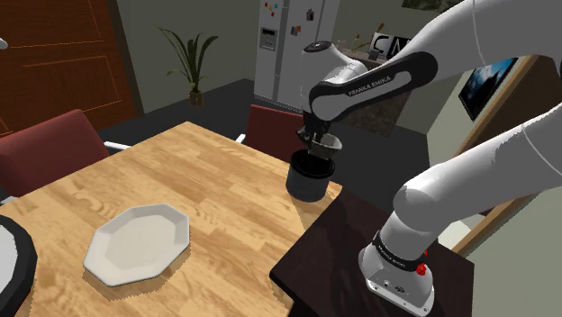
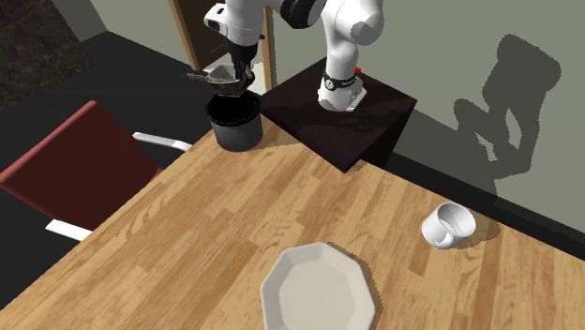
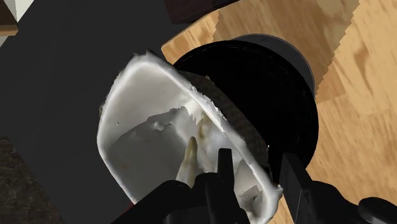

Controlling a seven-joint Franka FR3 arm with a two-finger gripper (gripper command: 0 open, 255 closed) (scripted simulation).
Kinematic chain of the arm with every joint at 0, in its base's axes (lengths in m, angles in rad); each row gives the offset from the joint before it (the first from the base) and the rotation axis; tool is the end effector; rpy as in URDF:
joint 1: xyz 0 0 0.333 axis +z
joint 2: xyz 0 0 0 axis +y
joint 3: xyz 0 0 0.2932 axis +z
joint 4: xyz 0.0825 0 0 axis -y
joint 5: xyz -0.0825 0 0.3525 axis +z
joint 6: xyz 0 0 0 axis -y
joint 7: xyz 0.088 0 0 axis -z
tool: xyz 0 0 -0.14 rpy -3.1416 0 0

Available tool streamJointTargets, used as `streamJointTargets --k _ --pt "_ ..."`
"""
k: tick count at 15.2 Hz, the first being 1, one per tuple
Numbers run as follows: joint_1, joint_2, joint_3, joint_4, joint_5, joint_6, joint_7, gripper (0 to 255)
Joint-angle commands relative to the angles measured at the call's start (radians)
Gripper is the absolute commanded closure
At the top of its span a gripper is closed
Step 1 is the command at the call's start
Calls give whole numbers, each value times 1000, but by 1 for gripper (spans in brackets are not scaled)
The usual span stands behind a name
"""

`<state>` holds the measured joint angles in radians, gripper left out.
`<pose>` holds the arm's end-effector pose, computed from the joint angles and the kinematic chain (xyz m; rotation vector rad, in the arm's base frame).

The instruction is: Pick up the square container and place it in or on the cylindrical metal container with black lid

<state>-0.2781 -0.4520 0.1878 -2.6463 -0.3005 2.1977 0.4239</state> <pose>0.3668 -0.0567 0.3553 2.7752 -0.4969 0.0573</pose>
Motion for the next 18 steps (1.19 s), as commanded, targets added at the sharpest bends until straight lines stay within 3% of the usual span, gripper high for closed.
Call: streamJointTargets --k 1,11,18 --pt "-5 14 1 -16 -9 30 10 255" --pt "-36 119 22 -75 -75 183 90 255" --pt "-36 119 23 -75 -74 183 90 255"
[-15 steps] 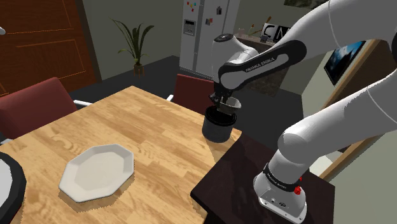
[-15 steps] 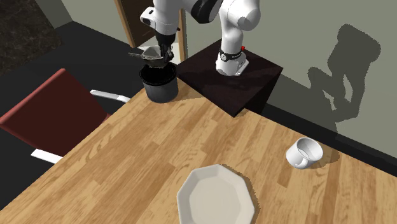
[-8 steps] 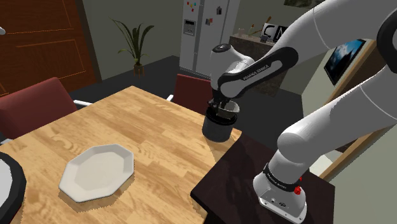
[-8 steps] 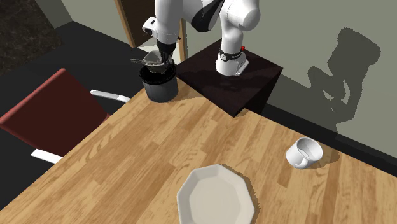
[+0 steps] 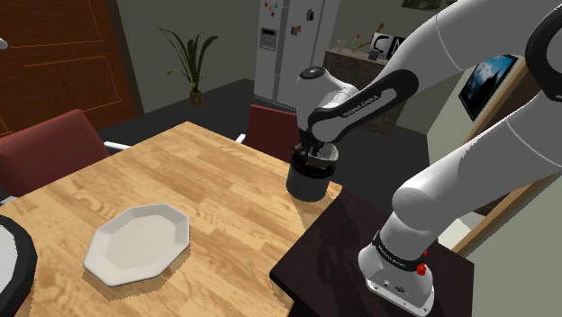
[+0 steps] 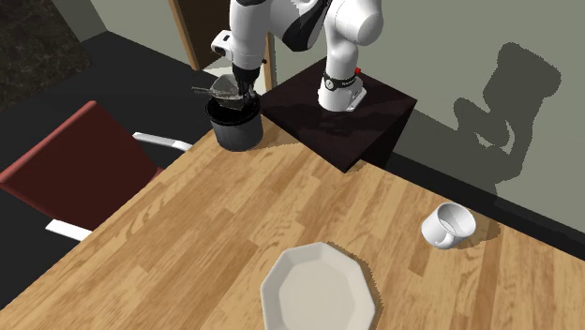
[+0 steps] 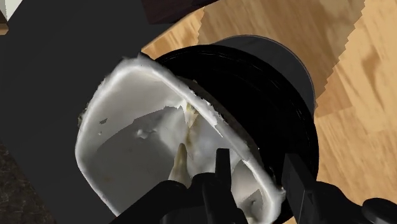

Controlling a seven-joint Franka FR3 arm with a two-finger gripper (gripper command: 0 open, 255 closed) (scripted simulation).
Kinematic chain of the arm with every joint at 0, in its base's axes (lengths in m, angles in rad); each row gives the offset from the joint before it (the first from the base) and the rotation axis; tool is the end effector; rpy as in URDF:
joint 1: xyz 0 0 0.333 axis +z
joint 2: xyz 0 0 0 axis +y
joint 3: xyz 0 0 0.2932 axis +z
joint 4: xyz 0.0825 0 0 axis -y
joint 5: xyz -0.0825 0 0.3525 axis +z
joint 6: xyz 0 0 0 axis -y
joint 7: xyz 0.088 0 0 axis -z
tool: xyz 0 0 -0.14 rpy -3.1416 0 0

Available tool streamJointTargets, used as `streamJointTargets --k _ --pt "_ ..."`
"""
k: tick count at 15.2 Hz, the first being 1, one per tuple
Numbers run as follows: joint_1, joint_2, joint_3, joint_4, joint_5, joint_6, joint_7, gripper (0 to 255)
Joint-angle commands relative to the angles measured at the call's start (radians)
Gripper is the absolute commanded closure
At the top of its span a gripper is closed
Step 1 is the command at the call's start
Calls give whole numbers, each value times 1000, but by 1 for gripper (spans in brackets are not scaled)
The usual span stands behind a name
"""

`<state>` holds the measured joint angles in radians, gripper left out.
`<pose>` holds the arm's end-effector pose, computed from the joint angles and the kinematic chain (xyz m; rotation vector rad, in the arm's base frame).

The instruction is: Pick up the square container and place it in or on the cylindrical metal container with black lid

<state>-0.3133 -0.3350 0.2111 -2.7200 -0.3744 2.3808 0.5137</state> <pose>0.3683 -0.0566 0.2969 2.7755 -0.4941 0.0632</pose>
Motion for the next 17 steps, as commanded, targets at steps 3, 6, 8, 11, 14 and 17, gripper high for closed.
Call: streamJointTargets --k 3,6,8,11,14,17 --pt "-1 1 -1 -2 0 0 0 0" --pt "-1 1 -1 -2 0 0 0 0" --pt "13 -27 0 10 23 -40 -14 0" --pt "47 -96 4 52 75 -150 -44 0" --pt "47 -96 4 52 75 -150 -44 0" --pt "47 -96 4 52 75 -150 -44 0"
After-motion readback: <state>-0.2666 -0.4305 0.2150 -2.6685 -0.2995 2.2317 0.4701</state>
